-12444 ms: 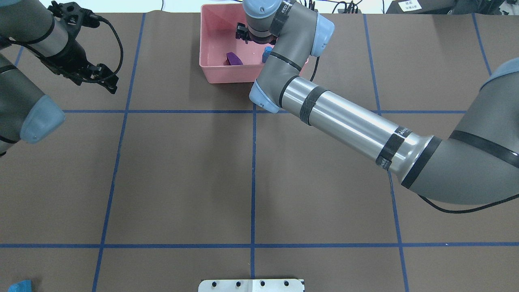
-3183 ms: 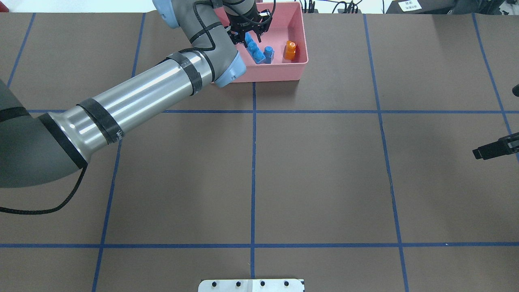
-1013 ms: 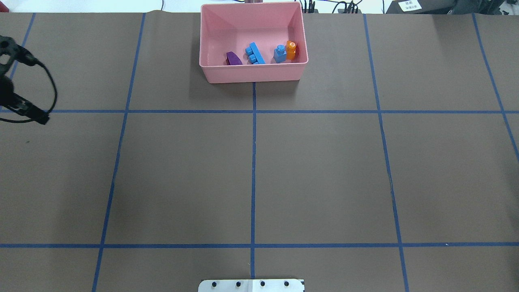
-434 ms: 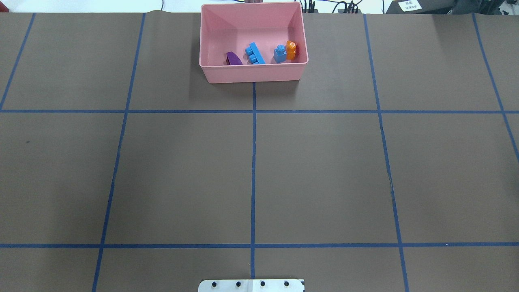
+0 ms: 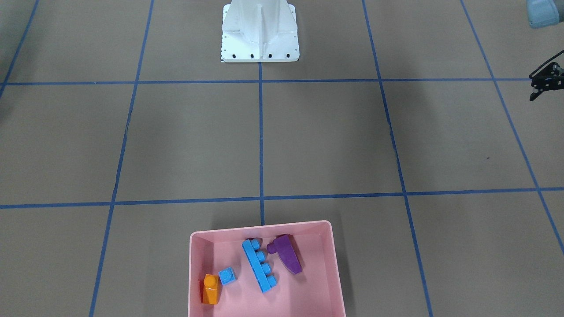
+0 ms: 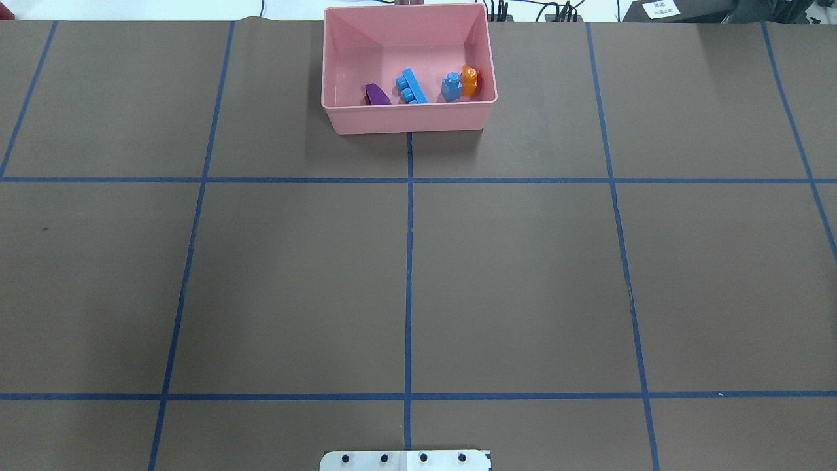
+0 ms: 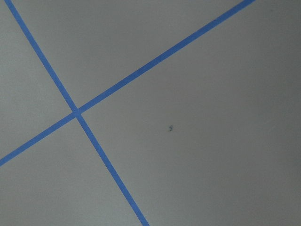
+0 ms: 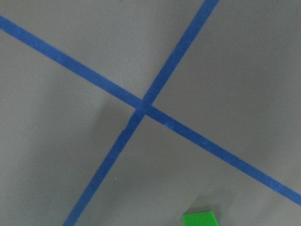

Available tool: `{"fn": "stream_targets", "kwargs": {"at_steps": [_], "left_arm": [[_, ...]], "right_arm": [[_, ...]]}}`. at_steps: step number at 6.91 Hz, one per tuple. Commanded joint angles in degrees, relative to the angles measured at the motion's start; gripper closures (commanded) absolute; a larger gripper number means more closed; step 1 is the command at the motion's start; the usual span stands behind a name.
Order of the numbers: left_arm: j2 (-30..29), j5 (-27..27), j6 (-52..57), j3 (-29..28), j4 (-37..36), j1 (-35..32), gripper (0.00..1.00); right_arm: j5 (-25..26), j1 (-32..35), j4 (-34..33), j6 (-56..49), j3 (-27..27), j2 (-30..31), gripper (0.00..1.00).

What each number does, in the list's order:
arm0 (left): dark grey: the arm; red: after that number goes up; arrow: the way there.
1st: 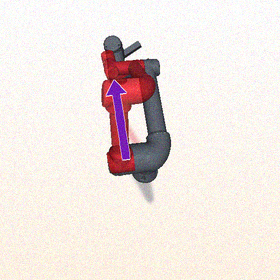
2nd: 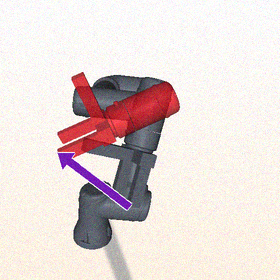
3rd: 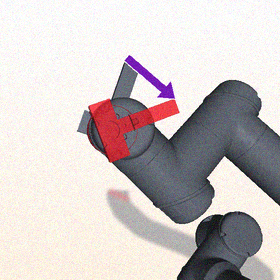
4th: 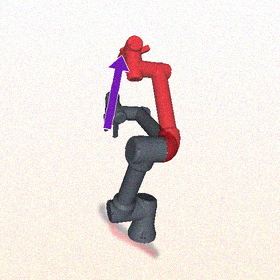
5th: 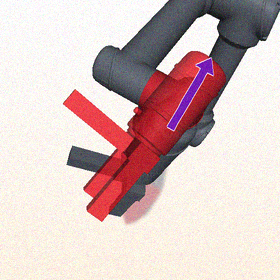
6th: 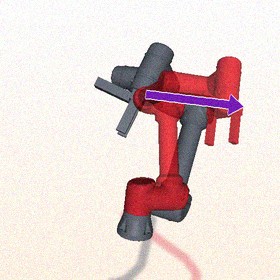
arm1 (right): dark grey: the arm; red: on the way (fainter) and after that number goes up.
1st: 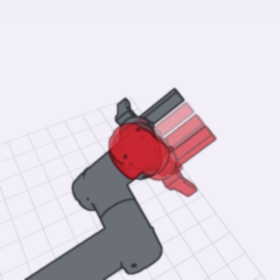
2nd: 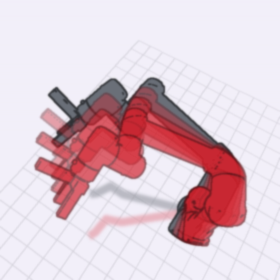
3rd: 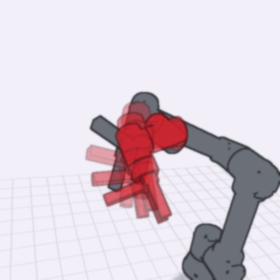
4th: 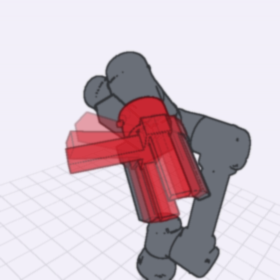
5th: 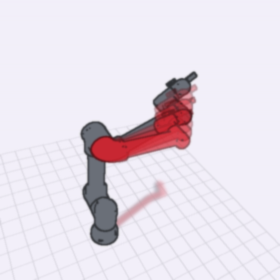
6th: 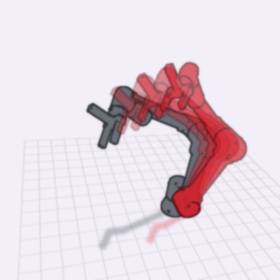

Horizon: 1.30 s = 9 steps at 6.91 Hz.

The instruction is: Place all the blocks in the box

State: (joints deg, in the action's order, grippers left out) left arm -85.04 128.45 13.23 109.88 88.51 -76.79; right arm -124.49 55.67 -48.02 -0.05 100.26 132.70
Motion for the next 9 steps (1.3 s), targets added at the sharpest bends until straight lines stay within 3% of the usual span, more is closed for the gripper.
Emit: {"fn": "stream_targets", "kwargs": {"at_steps": [1, 3, 4, 6, 9], "left_arm": [[-0.04, 0.14, -0.05, 0.07, 0.0, -0.03, 0.0], [-0.04, 0.14, -0.05, 0.07, 0.0, -0.03, 0.0], [-0.04, 0.14, -0.05, 0.16, 0.0, -0.03, 0.0], [-0.04, 0.14, -0.05, 0.07, 0.0, -0.03, 0.0], [-0.04, 0.14, -0.05, 0.07, 0.0, -0.03, 0.0]], "right_arm": [[0.03, -0.21, 3.08, -3.73, -4.26, 0.36, 0.0], [-0.14, -0.39, 10.29, -4.26, -11.12, -0.77, 0.0], [-0.58, -0.39, 10.23, -4.17, -11.14, -1.04, 0.01], [-0.76, -0.48, 9.88, -3.74, -11.84, -2.27, 0.25], [-0.76, -0.39, 9.96, -3.47, -13.69, -3.59, 0.27]]}}
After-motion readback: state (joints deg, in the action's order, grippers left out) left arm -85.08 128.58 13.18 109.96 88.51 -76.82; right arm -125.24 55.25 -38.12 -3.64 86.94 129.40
